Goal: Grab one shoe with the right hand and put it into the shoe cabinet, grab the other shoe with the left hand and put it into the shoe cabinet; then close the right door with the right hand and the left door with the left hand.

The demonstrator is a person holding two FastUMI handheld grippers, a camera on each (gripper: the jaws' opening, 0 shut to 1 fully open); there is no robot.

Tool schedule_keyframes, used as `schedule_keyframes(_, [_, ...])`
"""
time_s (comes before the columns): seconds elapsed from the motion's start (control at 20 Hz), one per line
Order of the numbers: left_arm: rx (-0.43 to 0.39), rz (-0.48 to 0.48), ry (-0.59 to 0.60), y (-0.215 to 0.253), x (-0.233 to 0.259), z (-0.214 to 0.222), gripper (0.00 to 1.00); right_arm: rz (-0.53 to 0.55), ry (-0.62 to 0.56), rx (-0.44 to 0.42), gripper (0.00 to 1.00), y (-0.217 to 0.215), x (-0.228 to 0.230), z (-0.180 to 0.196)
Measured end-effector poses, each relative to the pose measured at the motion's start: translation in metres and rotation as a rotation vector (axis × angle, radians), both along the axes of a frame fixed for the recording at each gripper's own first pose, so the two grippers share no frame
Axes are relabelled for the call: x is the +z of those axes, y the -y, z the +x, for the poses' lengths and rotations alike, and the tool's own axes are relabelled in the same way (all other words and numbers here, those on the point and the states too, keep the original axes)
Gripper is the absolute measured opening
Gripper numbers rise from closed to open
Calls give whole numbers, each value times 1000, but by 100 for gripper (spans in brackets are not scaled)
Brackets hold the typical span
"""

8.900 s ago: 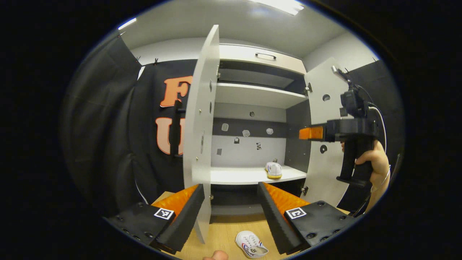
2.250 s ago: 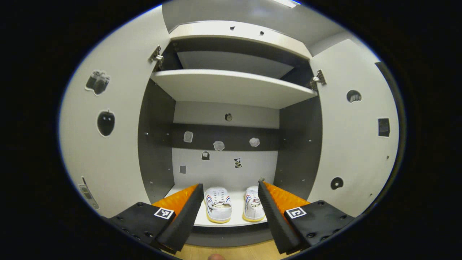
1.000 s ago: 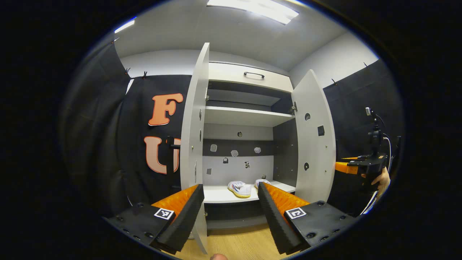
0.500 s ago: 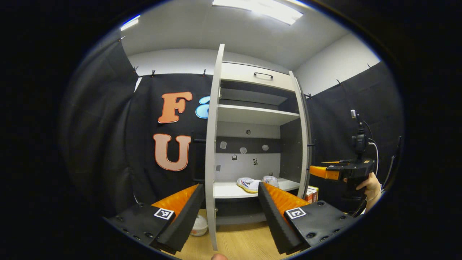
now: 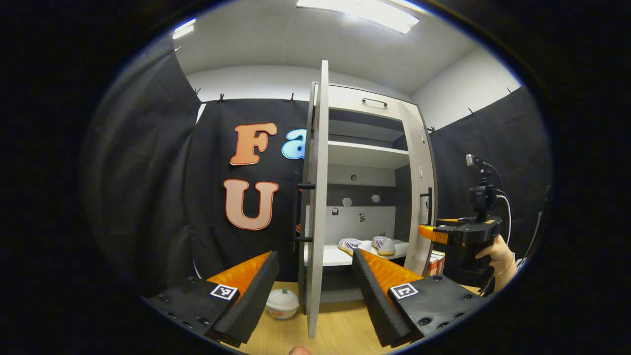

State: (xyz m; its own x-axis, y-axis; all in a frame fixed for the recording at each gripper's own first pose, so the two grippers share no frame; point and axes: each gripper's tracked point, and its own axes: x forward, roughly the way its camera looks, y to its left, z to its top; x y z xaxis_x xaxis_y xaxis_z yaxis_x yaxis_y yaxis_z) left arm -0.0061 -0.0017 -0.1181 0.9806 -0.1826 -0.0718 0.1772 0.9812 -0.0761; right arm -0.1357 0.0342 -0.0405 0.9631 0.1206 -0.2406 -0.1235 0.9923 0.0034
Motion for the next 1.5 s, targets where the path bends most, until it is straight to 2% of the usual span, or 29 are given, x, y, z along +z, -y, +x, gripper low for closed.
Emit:
schedule_keyframes(0.05, [13,-2,1,-8,-1,1,99,-4,-10,-8,93,1,-6,5])
schedule_keyframes(0.25, [59,8,-15,-35,-9,-1,96,-26,-25,-54,92,8,-32,19])
schedule_keyframes(0.5, [48,-19,-58,-46,-28,3,96,25,-69,-88,92,12,-62,30])
schedule_keyframes(0.8, [21,-69,-138,-47,-64,28,96,48,-82,-110,91,12,-71,37])
schedule_keyframes(0.9, [38,-48,-150,-53,-72,36,96,64,-90,-112,91,12,-74,38])
schedule_keyframes(0.95, [45,-33,-150,-55,-73,39,100,61,-91,-112,91,12,-75,38])
schedule_keyframes(1.1, [55,-20,-135,-57,-68,43,96,46,-99,-113,92,13,-77,34])
schedule_keyframes(1.25, [54,1,-127,-51,-65,48,96,47,-78,-94,92,12,-63,24])
schedule_keyframes(1.5, [22,10,-137,-33,-68,58,97,41,13,-74,92,25,-1,-21])
